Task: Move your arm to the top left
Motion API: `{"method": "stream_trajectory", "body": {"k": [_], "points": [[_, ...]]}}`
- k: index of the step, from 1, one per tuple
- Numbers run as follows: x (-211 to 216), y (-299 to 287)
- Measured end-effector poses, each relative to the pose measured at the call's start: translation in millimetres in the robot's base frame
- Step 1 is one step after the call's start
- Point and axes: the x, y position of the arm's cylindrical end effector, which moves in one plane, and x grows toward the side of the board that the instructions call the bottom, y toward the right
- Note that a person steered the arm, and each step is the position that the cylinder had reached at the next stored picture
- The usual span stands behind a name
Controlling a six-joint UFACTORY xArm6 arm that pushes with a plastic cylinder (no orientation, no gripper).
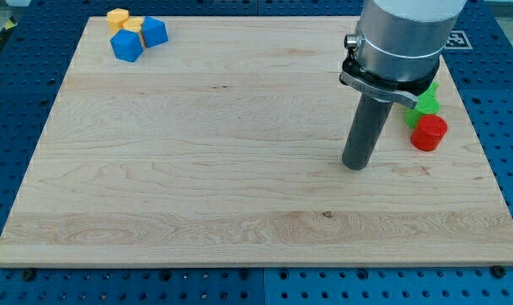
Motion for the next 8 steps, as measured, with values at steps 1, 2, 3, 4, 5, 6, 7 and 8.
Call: {"method": "stream_trajectory", "body": {"k": [1,2,3,4,5,6,7,8], "points": [[0.2,0.0],[8.1,0.0],[8.3,-4.9],[7.8,-48.9],[-1.0,-111.2],[-28.7,-173.5],[-75.6,-239.6],[-122.1,-317.8]]}}
